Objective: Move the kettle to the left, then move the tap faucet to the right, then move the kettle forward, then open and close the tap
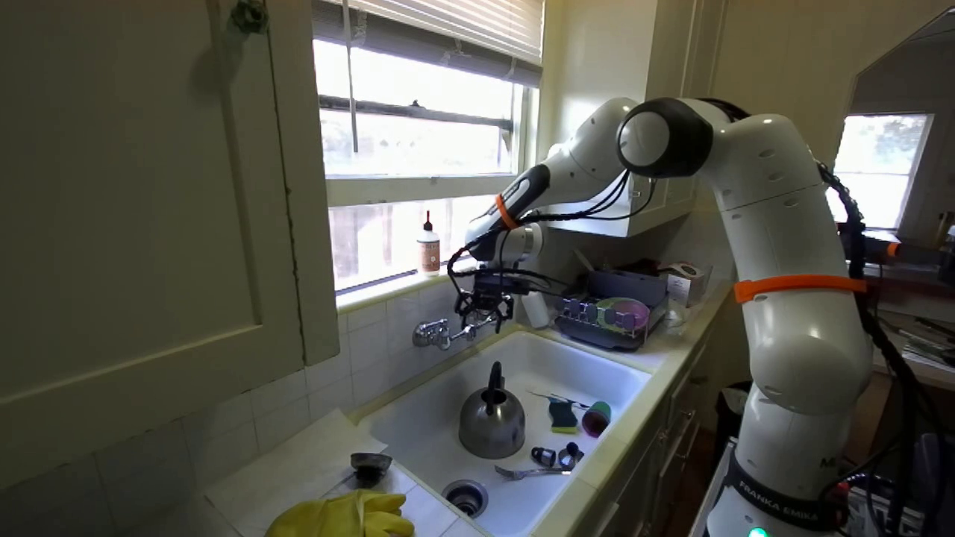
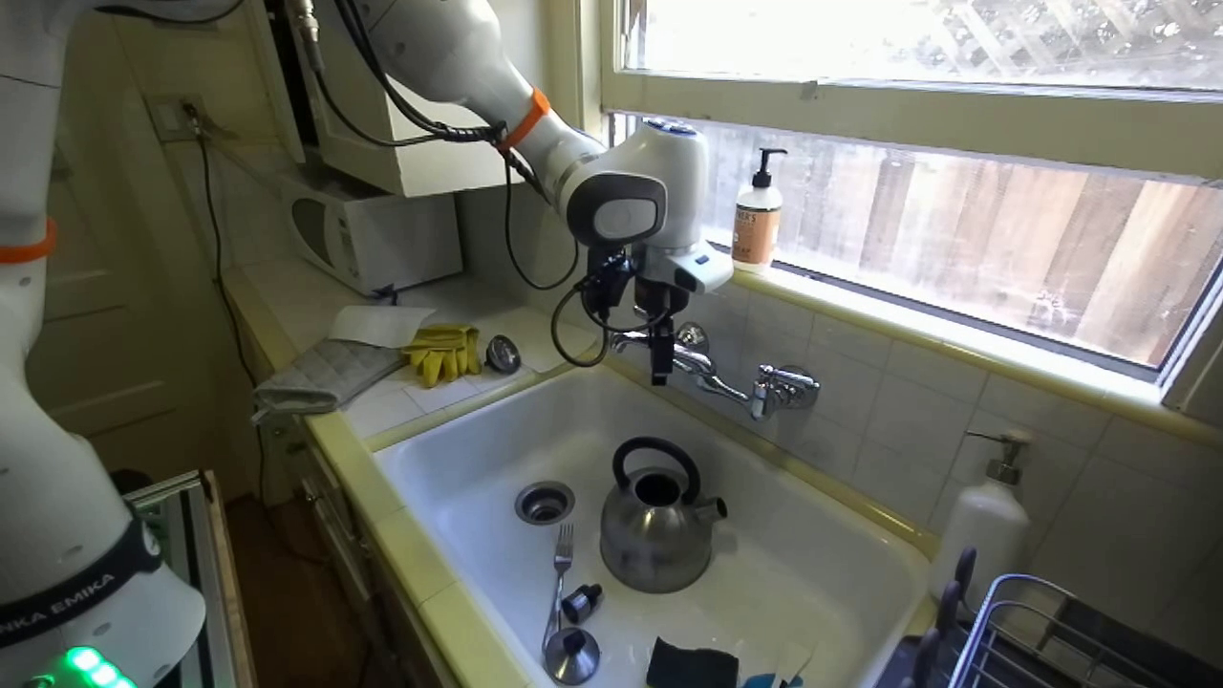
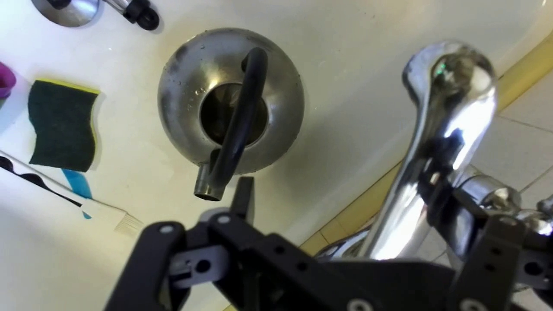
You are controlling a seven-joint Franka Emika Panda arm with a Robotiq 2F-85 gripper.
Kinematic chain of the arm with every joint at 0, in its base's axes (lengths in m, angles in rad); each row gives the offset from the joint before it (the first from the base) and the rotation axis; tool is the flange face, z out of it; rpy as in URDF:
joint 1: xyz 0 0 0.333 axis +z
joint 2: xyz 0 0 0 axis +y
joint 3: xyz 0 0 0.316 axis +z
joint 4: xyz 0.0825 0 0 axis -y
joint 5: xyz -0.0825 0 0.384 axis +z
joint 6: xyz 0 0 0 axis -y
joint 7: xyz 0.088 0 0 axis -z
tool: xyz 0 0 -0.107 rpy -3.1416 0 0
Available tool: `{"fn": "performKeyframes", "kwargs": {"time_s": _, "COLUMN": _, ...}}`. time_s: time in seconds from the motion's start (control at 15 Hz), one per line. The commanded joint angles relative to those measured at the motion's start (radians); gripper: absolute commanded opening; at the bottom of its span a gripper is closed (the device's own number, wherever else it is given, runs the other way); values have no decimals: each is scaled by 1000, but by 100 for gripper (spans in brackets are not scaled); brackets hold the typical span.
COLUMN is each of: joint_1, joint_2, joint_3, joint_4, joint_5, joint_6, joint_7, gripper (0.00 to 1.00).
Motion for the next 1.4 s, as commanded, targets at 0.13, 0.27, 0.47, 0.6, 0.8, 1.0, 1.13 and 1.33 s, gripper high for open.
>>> {"fn": "performKeyframes", "kwargs": {"time_s": 0.13, "joint_1": -17, "joint_2": -23, "joint_3": -37, "joint_4": -54, "joint_5": -58, "joint_6": -11, "joint_7": 1, "gripper": 100}}
{"fn": "performKeyframes", "kwargs": {"time_s": 0.27, "joint_1": -19, "joint_2": -28, "joint_3": -43, "joint_4": -64, "joint_5": -61, "joint_6": -7, "joint_7": 4, "gripper": 100}}
{"fn": "performKeyframes", "kwargs": {"time_s": 0.47, "joint_1": -22, "joint_2": -36, "joint_3": -54, "joint_4": -74, "joint_5": -65, "joint_6": -4, "joint_7": 7, "gripper": 100}}
{"fn": "performKeyframes", "kwargs": {"time_s": 0.6, "joint_1": -21, "joint_2": -37, "joint_3": -60, "joint_4": -77, "joint_5": -70, "joint_6": -2, "joint_7": 9, "gripper": 100}}
{"fn": "performKeyframes", "kwargs": {"time_s": 0.8, "joint_1": -21, "joint_2": -36, "joint_3": -69, "joint_4": -81, "joint_5": -84, "joint_6": 2, "joint_7": 13, "gripper": 100}}
{"fn": "performKeyframes", "kwargs": {"time_s": 1.0, "joint_1": -25, "joint_2": -39, "joint_3": -78, "joint_4": -86, "joint_5": -93, "joint_6": 2, "joint_7": 14, "gripper": 100}}
{"fn": "performKeyframes", "kwargs": {"time_s": 1.13, "joint_1": -34, "joint_2": -50, "joint_3": -71, "joint_4": -92, "joint_5": -71, "joint_6": -1, "joint_7": 2, "gripper": 100}}
{"fn": "performKeyframes", "kwargs": {"time_s": 1.33, "joint_1": -41, "joint_2": -78, "joint_3": -63, "joint_4": -114, "joint_5": -56, "joint_6": -20, "joint_7": -9, "gripper": 100}}
